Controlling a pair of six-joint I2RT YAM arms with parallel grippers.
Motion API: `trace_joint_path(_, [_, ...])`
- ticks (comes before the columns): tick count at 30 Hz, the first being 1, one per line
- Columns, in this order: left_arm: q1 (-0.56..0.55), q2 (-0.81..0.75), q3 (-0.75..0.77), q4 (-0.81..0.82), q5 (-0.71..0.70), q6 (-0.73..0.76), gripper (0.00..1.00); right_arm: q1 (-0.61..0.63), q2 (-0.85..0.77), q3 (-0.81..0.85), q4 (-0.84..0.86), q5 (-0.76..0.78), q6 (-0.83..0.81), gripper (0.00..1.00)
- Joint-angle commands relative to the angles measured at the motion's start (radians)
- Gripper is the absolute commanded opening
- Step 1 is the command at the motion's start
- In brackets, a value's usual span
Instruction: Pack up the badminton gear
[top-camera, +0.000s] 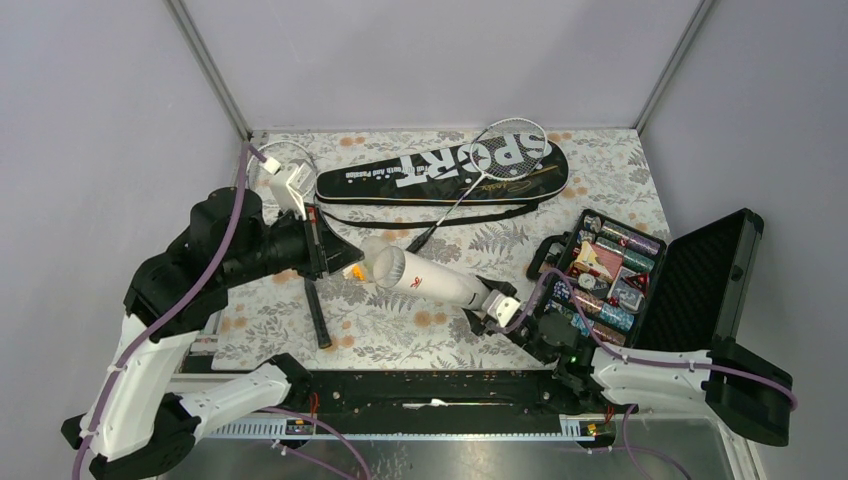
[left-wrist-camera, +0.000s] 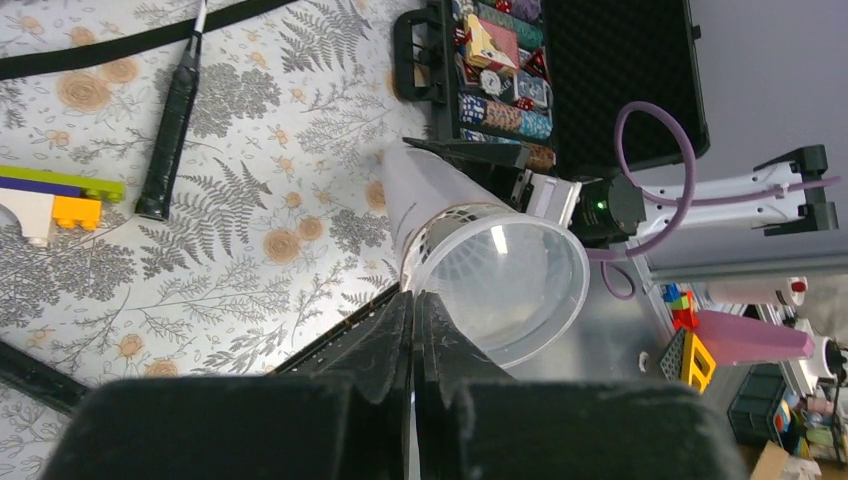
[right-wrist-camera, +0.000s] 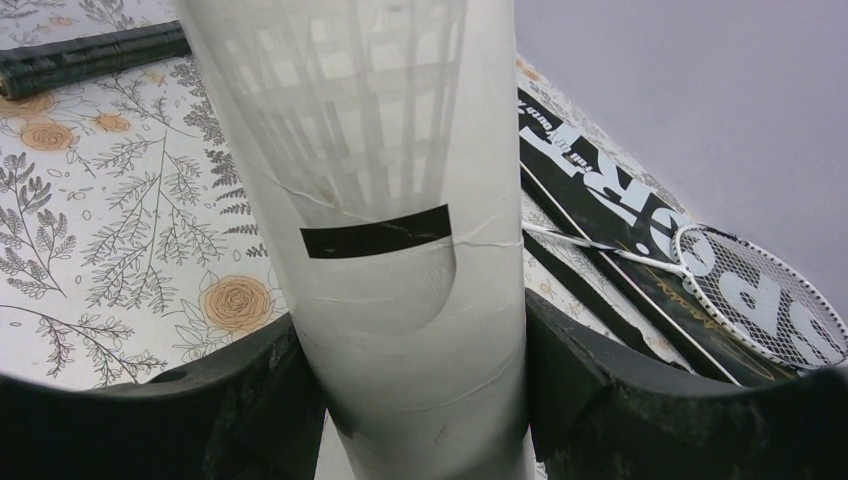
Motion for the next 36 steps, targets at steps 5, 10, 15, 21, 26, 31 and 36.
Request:
trace_joint_path(5, [0.003,-0.006,0.019,-0.017,0.077,0.02,0.0,0.0,0.119,0.02,0.278,0.003,-0.005,0.61])
trace_joint_path(10, [0.003,-0.005,-0.006,-0.017,0.087,0.022,0.0,0.0,0.167,0.016,0.34,-0.007,0.001,0.61])
trace_joint_path(15, [0.003,0.003,-0.044,-0.019,0.087,0.026,0.0,-0.001,0.122,0.001,0.329,-0.029,0.024,0.6])
trace_joint_path(21, [0.003,0.014,-0.04,-0.012,0.104,0.019,0.0,0.0,0.081,-0.007,0.3,-0.025,0.002,0.61])
trace_joint_path(26, [0.004,0.016,-0.03,0.0,0.133,0.014,0.0,0.001,0.08,0.005,0.25,-0.028,-0.018,0.61])
trace_joint_path(31, [0.003,0.01,-0.037,0.014,0.143,0.002,0.0,0.001,0.084,0.014,0.223,-0.034,-0.019,0.6])
trace_joint_path(36, [0.004,0.011,-0.057,0.018,0.143,0.001,0.0,0.002,0.092,0.018,0.224,-0.044,-0.02,0.6])
